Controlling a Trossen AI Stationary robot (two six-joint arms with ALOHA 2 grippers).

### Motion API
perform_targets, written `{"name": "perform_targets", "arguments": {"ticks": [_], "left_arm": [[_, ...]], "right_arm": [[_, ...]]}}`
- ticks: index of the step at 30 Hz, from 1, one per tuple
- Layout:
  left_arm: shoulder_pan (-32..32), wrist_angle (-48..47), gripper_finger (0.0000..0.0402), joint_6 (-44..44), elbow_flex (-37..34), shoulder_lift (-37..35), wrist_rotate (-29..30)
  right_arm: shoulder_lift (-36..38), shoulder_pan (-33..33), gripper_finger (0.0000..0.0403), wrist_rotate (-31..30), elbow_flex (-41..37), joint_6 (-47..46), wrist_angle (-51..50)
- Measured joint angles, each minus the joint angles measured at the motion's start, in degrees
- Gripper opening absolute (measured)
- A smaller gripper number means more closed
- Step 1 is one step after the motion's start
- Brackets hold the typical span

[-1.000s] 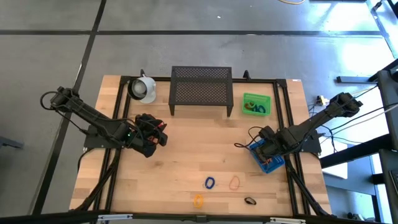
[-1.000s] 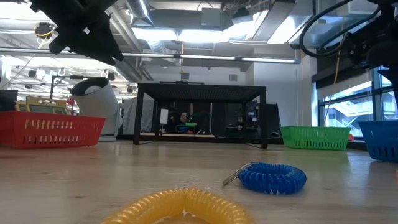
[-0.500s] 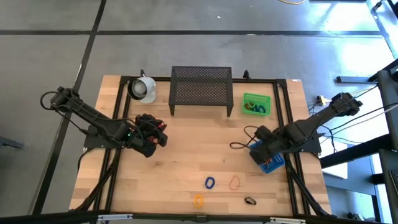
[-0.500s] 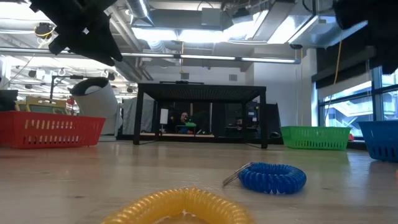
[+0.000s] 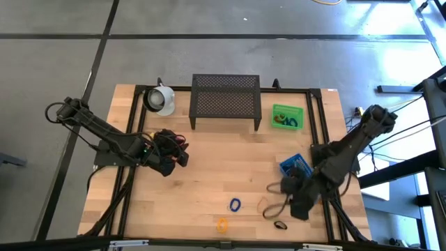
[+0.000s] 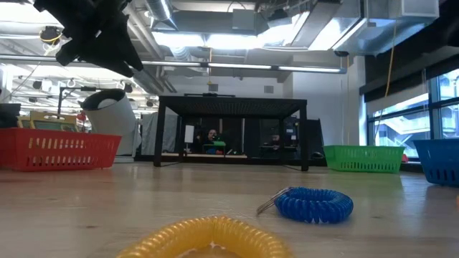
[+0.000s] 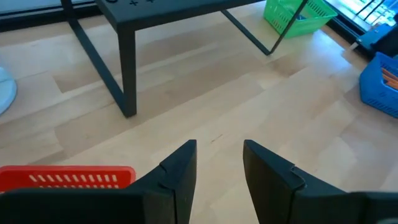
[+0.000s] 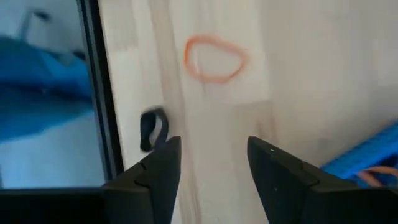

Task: Pick & Place Office Desk Supplies
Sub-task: Put the black rubber band into the blue bin

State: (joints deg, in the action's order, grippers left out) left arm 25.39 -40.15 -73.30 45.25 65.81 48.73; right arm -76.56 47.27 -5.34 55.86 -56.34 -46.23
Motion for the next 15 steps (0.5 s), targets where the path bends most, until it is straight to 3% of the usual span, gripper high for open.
{"name": "perform_targets", "arguments": {"ticks": [9,15], "left_arm": [[0.0,6.0,0.0125,0.1,0.0,4.5,-6.0],[0.1,10.4,0.0125,0.1,0.0,9.9,-11.2]], "right_arm": [[-13.6,8.5,0.0183,-0.4,0.0,-1.5,21.0],[-20.6,11.5,0.0183,-5.9,0.0,2.8,22.5]]}}
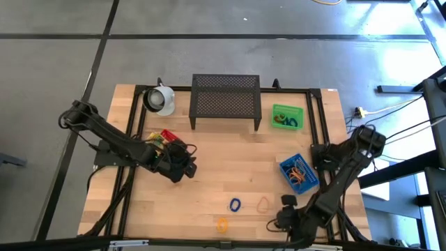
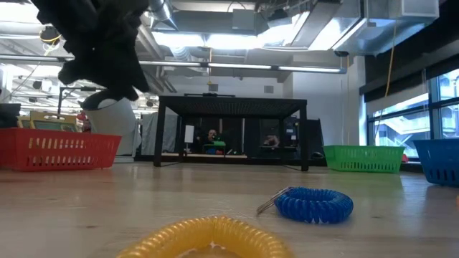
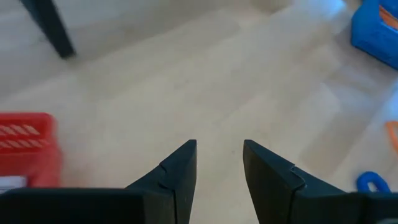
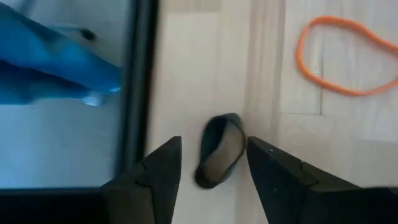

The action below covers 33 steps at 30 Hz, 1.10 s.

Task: Pick & Place Office Desk Supplies
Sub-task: Put the black rubber band into the blue bin

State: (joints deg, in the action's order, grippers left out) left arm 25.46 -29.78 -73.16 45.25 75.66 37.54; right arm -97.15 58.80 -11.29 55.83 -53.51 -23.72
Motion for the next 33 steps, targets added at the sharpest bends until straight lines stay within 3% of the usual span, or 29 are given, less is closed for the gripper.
{"name": "perform_targets", "arguments": {"ticks": [10,19,23,30,33], "left_arm": [[1.2,11.4,0.0121,0.0,0.0,4.0,-1.3],[4.1,15.2,0.0113,0.0,0.0,4.0,2.0],[5.1,16.0,0.0111,-0.4,0.0,4.0,3.8],[6.1,19.1,0.0111,-0.6,0.0,4.0,5.0],[6.1,19.7,0.0111,-0.6,0.0,4.0,5.0]], "right_arm": [[-7.6,0.6,0.0183,-3.7,0.2,3.0,0.2],[-8.3,0.6,0.0174,-5.9,0.2,-4.6,0.2],[-8.3,0.6,0.0135,-6.1,0.1,-7.8,-0.1],[-8.5,0.5,0.0017,-6.7,0.1,-17.4,1.0],[-8.5,0.5,0.0013,-7.5,0.0,-20.0,1.5]]}}
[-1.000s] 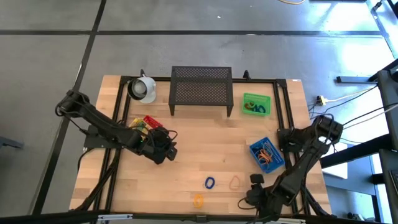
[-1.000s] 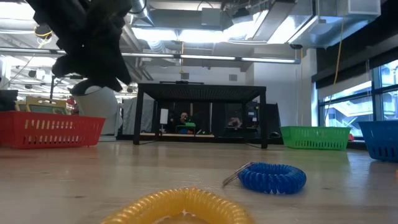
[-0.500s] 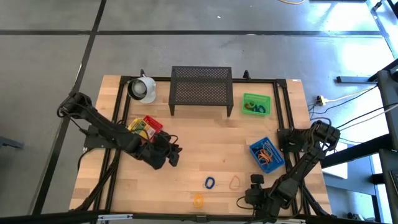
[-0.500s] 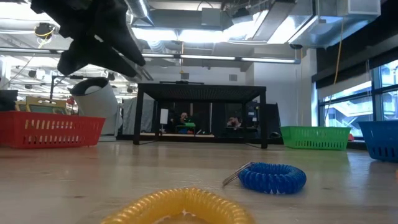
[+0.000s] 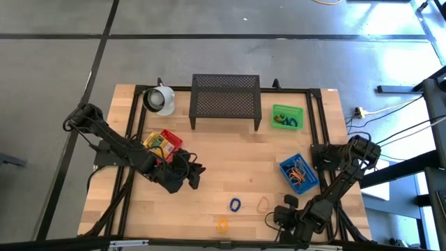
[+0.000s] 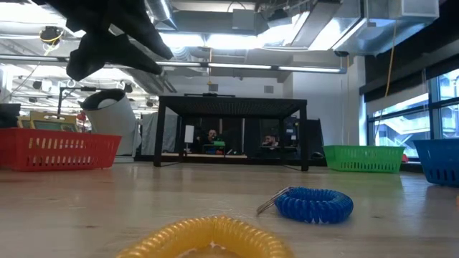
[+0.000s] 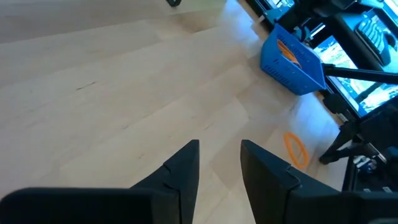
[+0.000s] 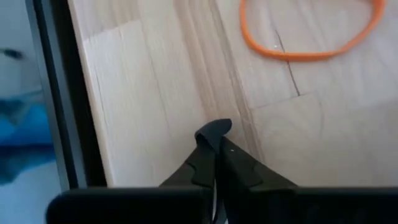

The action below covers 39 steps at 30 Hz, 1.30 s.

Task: Pick & Place Office Desk Supplies
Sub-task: Put the black rubber band into the blue bin

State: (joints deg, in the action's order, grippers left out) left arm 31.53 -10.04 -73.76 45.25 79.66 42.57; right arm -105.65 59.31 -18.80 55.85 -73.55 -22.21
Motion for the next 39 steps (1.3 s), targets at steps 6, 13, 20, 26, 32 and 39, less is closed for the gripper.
{"name": "perform_targets", "arguments": {"ticks": [6,13,20,26,32,39], "left_arm": [[0.0,0.0,0.011,0.0,0.0,0.0,-0.1],[0.0,0.0,0.0108,0.0,0.0,0.0,0.0],[-0.1,0.0,0.0109,0.0,0.0,0.0,0.1],[-0.1,0.0,0.0107,0.0,0.0,0.0,2.2],[-0.1,0.0,0.0108,0.2,0.0,0.0,4.4],[-0.1,0.0,0.0105,4.8,0.0,0.0,8.3]], "right_arm": [[2.5,0.0,0.0005,-6.2,-0.3,-3.5,0.2],[8.8,-0.7,0.0005,-25.0,-0.2,-5.5,0.4],[14.9,-5.0,0.0004,-35.6,-0.1,-5.3,0.4],[19.8,-10.1,0.0004,-35.6,-0.1,1.8,2.8],[24.1,-14.4,0.0003,-33.3,-0.1,18.0,9.4],[27.5,-18.8,0.0007,-32.8,-0.1,32.5,16.5]]}}
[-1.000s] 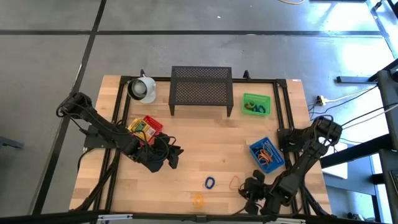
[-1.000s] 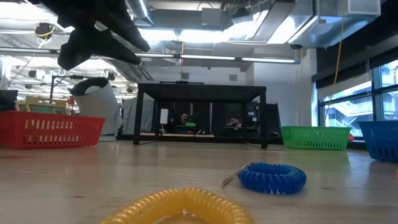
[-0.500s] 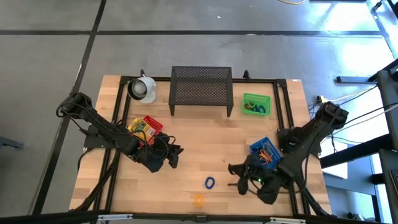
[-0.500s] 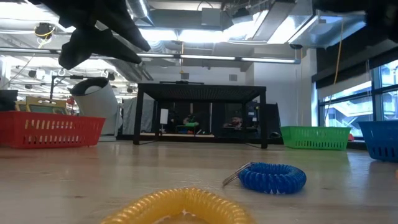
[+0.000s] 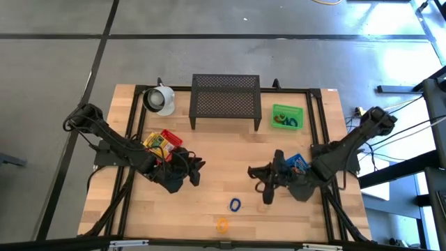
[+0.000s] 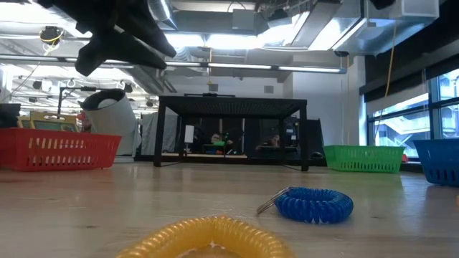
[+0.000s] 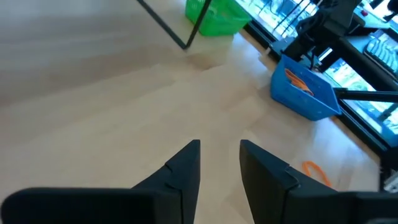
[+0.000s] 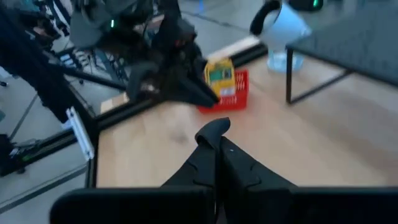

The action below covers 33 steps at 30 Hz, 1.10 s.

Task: Pick & Place Office Desk Supplies
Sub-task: Put the black rubber band into the blue bin

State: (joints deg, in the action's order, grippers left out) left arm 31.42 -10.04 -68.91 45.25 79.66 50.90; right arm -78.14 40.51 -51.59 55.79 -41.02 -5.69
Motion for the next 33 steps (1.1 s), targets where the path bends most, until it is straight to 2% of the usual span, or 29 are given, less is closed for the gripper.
{"name": "perform_targets", "arguments": {"ticks": [4,10,17,22,33], "left_arm": [[0.0,0.0,0.0104,3.5,0.0,0.0,3.0],[0.0,0.0,0.0104,8.8,0.0,0.0,8.5],[-0.4,0.0,0.0104,12.4,0.0,0.0,13.0],[-1.6,0.0,0.0103,15.1,0.0,0.0,11.5],[-3.1,0.0,0.0102,18.7,0.0,0.0,6.4]], "right_arm": [[1.3,-2.0,0.0007,0.4,0.0,6.1,3.3],[2.2,-6.0,0.0009,4.9,0.0,13.0,5.3],[2.2,-12.1,0.0009,10.9,0.0,15.5,5.1],[2.2,-16.0,0.001,17.6,0.0,8.3,-2.1],[2.2,-18.3,0.0008,32.0,0.0,-14.8,-30.7]]}}
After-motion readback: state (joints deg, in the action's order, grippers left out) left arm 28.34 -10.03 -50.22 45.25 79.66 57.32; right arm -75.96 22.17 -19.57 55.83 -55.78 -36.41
